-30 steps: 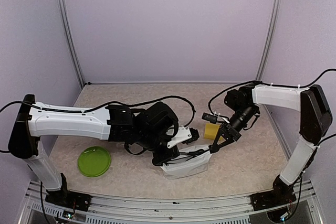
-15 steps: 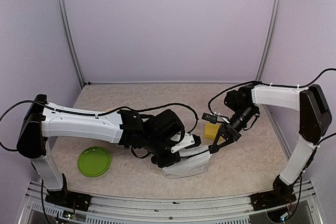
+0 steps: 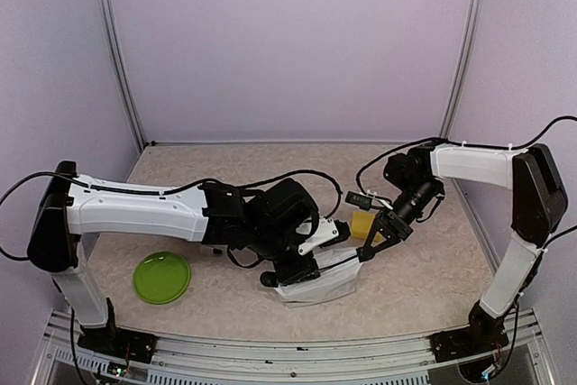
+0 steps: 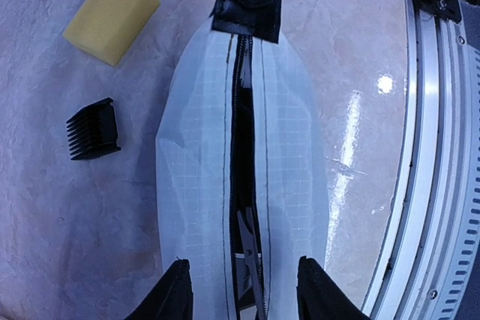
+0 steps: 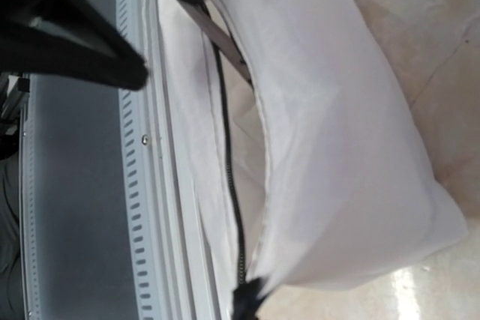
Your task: Sort the hair-cutting tools
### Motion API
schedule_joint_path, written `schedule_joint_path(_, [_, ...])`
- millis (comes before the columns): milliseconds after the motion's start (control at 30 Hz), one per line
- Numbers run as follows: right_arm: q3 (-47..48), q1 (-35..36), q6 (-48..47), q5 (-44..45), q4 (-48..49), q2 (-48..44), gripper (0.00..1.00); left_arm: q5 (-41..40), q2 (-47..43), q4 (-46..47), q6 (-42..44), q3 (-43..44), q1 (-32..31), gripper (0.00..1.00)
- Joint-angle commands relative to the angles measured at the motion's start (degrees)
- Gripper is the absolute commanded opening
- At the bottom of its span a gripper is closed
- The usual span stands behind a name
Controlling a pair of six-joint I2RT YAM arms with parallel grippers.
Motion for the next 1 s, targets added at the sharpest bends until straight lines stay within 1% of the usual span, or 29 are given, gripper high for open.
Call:
schedule_joint_path(0, [1.7,-0.4,-0.9,-1.8,-0.6,0.4,0.06,1.9,-6.2,0.7,-6.5,-0.4,3.1,0.48])
schedule_joint_path(67, [1.6,-0.4,-0.9,-1.3,-0.6,0.2,0.06,4.4,-9.2,-0.9,-10.8,-2.4,6.0,0.48])
schedule_joint_path(200, [2.1,-0.4,-1.2,1.8,-0.3,-1.3,0.14,9.5,-16.8,-2.3,-18.1,-11.2,11.4,0.48])
schedule_joint_path(267, [3.6,-0.5,-0.9,5.3,1.0,-2.8,0.26,14.7,-20.4,-0.8,-22.6,-16.4,15.4,0.48])
schedule_joint_path(333, [5.4,-0.4,-0.6,9.6,3.1,-4.9,0.38,20.2,-23.4,2.8,-27.3,-21.9,17.7,0.48])
schedule_joint_path(400, [7.8,-0.3,-1.5,12.9,4.0,-6.3,0.42,24.9,-25.6,8.2,-32.5,-26.8,18.5,0.49])
schedule_joint_path(467, [9.8,0.5,-2.5,15.1,4.9,-6.8,0.43,29.2,-26.2,13.8,-36.6,-30.2,18.7,0.48])
schedule_joint_path(533, [10.9,2.9,-3.3,16.6,6.3,-7.0,0.40,31.1,-26.0,16.6,-39.7,-32.0,18.5,0.48])
schedule_joint_path(667, [12.6,10.0,-4.3,21.6,10.6,-5.7,0.27,31.1,-25.4,18.7,-41.6,-34.9,18.5,0.48])
schedule_joint_path(767, [15.4,14.5,-4.8,22.3,11.6,-2.4,0.20,34.0,-24.5,22.8,-43.0,-36.7,18.7,0.48])
schedule_joint_path(867, [15.2,18.6,-4.6,23.0,14.9,-0.8,0.18,34.7,-23.9,25.4,-44.2,-37.4,18.6,0.47])
schedule_joint_path(967, [12.7,22.7,-4.9,27.7,18.5,0.0,0.19,36.0,-23.1,27.4,-45.2,-37.6,18.7,0.47])
